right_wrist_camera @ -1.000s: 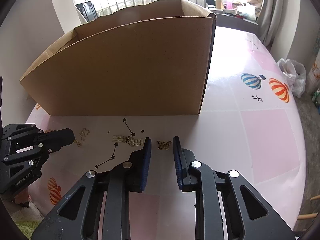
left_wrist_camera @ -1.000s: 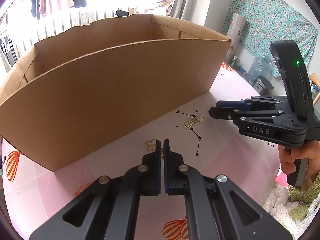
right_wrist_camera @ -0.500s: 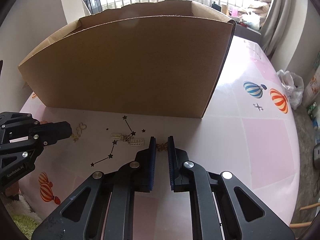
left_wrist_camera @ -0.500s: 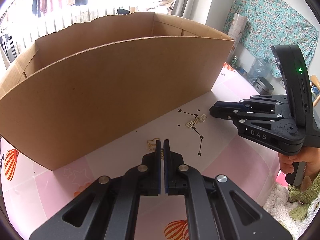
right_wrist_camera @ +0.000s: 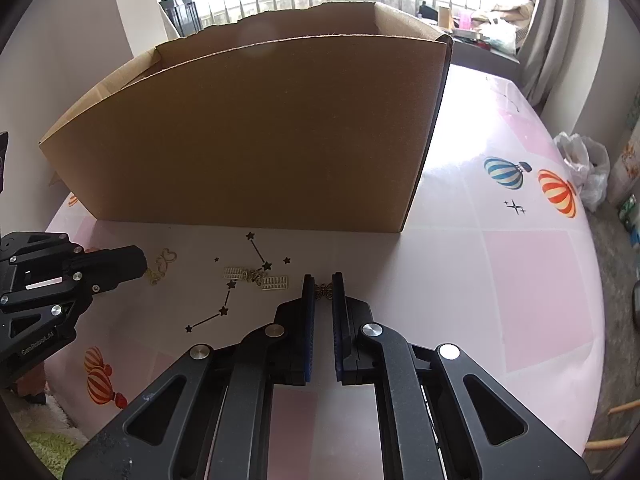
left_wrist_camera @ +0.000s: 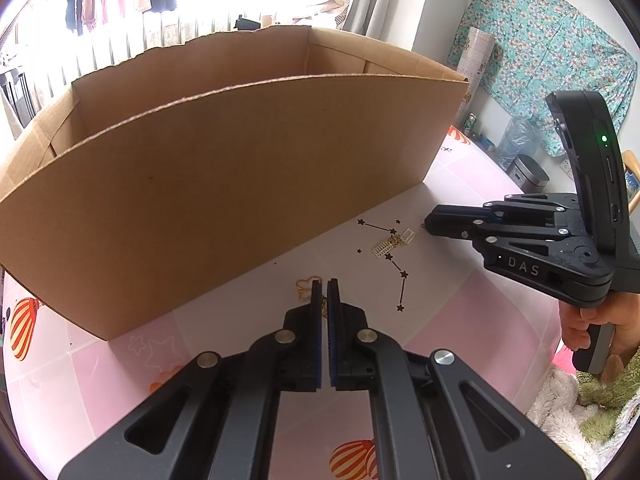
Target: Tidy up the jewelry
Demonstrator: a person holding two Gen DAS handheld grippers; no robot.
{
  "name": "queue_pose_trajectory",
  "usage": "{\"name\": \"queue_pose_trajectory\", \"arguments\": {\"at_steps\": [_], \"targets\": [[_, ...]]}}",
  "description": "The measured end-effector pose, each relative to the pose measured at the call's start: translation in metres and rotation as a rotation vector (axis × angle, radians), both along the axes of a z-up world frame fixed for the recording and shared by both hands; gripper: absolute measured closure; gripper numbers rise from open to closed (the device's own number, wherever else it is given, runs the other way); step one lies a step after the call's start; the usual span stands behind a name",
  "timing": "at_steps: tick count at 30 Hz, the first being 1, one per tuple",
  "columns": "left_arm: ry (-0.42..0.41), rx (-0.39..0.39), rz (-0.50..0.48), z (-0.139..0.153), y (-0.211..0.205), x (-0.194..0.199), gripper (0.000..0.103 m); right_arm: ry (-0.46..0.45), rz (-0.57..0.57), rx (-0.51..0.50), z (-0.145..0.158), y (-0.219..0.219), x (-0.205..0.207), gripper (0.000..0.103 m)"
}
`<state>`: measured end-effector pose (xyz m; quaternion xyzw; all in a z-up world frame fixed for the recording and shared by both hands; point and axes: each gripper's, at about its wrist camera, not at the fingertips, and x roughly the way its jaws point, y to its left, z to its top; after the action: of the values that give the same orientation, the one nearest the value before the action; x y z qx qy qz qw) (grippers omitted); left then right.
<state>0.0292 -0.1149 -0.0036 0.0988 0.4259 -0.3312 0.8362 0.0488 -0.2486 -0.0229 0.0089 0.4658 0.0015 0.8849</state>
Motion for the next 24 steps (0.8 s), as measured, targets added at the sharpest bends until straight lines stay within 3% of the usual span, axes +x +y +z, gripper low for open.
{"name": "queue_pose_trajectory", "arguments": {"at_steps": [9, 24], "targets": [[-0.01, -0.018, -0.001, 0.002, 0.004, 0.001, 0.101, -0.025, -0.011, 0.004, 0.01, -0.002, -0.007, 0.097], [-0.059, -0.098, -0.021, 0.033, 0.015, -0.009, 0.101, -0.12, -0.014, 0.039, 0.037, -0.01, -0.035, 0.097]]}}
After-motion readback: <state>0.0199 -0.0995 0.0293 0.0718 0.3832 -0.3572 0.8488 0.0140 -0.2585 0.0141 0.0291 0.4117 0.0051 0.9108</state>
